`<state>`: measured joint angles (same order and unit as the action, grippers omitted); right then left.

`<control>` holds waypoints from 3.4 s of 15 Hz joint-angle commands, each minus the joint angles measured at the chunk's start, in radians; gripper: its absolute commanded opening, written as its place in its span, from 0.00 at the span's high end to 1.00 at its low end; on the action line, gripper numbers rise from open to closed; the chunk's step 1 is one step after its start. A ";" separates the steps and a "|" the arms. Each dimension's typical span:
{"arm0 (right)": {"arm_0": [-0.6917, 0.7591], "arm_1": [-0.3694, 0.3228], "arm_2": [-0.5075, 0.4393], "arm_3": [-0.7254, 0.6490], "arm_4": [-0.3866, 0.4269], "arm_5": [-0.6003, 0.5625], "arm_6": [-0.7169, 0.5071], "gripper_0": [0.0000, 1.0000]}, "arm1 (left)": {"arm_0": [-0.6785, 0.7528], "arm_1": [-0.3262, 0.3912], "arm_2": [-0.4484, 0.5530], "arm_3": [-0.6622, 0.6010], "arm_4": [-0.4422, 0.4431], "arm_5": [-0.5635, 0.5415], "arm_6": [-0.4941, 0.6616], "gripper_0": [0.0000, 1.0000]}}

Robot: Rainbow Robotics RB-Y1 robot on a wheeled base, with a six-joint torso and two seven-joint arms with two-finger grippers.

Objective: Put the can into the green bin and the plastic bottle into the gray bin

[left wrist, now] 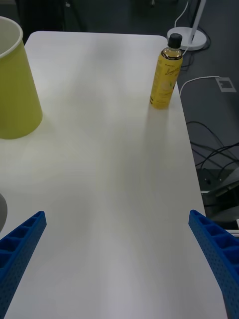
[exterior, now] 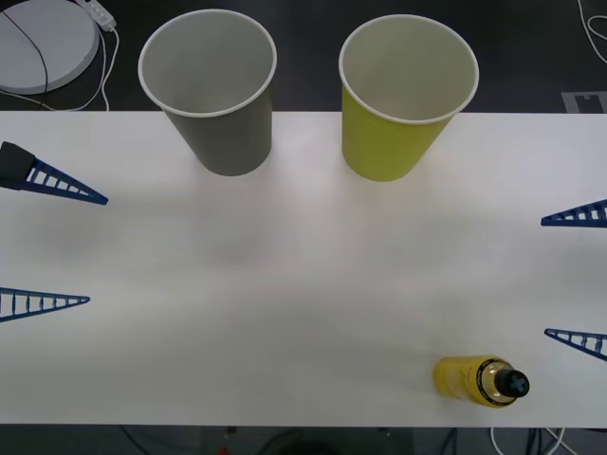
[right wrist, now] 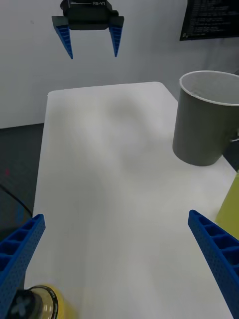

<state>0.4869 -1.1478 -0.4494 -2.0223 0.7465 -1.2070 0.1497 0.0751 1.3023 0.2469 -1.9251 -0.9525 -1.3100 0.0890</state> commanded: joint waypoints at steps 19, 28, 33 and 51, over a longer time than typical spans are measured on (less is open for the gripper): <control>0.036 -0.001 0.127 0.711 -0.003 -0.358 0.579 0.00 | 0.000 0.000 0.000 0.000 0.000 0.000 0.000 0.00; 0.018 0.079 0.163 0.833 -0.003 -0.336 0.596 0.00 | 0.000 0.000 0.000 0.000 0.000 0.000 0.000 0.00; -0.018 0.118 0.227 0.869 -0.001 -0.335 0.603 0.00 | 0.000 0.000 0.000 0.000 0.000 0.000 0.000 0.00; -0.203 0.192 0.554 0.898 -0.073 -0.270 0.672 0.00 | 0.000 0.000 0.000 0.000 0.000 0.000 0.000 0.00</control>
<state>0.2944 -0.9555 0.0897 -1.1242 0.6754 -1.4780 0.8169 0.0751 1.3023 0.2470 -1.9251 -0.9526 -1.3100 0.0890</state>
